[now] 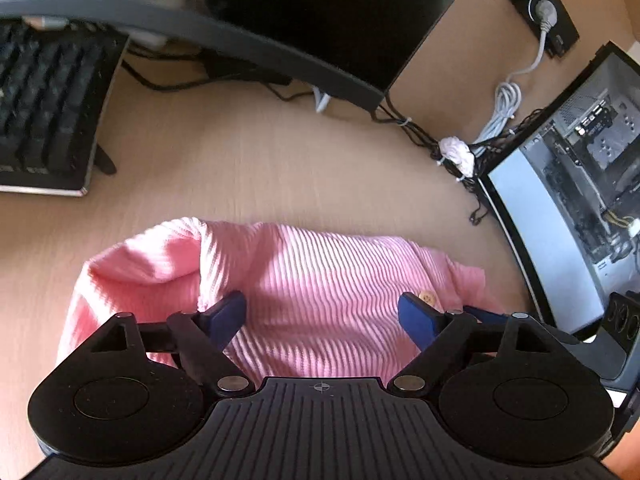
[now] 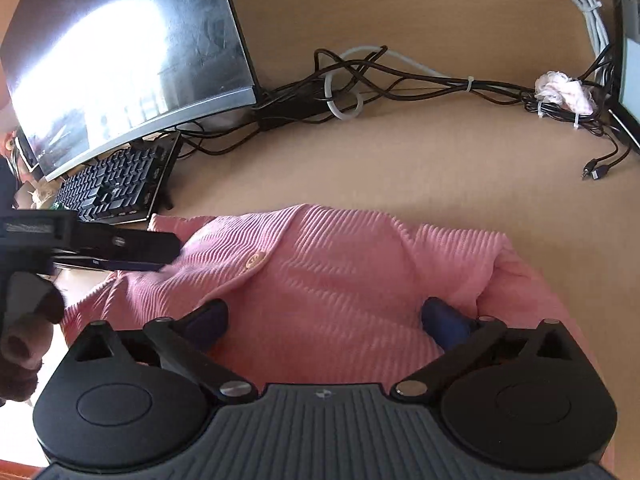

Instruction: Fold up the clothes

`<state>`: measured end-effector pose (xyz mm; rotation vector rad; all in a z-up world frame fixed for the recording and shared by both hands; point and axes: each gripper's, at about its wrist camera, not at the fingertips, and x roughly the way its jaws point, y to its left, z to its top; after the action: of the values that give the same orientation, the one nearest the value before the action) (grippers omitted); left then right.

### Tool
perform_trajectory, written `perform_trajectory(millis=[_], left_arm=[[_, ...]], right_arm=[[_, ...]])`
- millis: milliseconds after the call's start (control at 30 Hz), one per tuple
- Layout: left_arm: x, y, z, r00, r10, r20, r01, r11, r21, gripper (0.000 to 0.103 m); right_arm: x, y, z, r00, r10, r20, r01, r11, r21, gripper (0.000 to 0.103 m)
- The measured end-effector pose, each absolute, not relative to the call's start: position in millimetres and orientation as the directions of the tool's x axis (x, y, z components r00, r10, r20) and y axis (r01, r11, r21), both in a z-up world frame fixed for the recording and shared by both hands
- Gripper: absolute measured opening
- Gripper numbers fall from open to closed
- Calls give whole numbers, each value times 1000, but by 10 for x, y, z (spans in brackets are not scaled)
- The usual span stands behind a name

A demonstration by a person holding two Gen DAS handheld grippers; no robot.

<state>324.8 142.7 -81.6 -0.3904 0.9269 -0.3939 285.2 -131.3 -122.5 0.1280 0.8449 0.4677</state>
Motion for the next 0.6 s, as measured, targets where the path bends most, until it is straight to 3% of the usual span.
perform_trajectory(millis=[133, 267, 367, 600], left_arm=[[3012, 1497, -566, 565, -520, -641, 191, 838, -511, 90], [2892, 1484, -442, 556, -593, -583, 239, 785, -571, 94], [2931, 1419, -626, 508, -604, -613, 199, 775, -599, 94], [3100, 1382, -850, 484, -591, -645, 155, 783, -602, 94]], right_arm=[[2885, -1521, -1066, 583, 447, -678, -301, 894, 331, 103], [2861, -1643, -931, 673, 298, -677, -268, 951, 152, 103], [2918, -1609, -1146, 642, 159, -750, -245, 970, -4, 103], [2799, -1562, -1225, 640, 157, -752, -271, 962, -29, 103]])
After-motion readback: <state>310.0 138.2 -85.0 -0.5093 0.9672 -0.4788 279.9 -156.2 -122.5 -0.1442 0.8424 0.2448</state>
